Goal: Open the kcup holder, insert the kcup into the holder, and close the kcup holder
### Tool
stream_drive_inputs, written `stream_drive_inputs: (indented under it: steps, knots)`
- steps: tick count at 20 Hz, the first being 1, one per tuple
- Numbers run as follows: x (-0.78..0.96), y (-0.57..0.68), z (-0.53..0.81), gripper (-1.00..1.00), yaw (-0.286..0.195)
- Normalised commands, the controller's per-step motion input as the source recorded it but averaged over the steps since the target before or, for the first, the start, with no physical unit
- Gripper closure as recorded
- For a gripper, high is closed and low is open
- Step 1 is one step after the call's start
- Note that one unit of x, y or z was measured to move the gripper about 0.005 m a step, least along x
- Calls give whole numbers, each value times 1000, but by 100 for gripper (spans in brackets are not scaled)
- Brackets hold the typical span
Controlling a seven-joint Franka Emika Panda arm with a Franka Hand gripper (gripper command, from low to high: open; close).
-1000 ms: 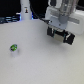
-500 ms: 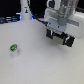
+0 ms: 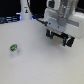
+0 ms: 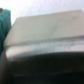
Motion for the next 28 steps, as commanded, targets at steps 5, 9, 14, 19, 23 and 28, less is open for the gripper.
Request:
stream_drive_inputs:
  steps: [5, 9, 14, 19, 23, 28]
  knots:
    - [-49, -531, 321, -100, -175]
    - [-111, -568, 267, -100, -216]
    - [-202, -529, 190, -100, -238]
    - [-284, -487, 65, -100, -246]
    - [-298, -466, 10, -100, -251]
    - [-341, -508, -4, -100, -236]
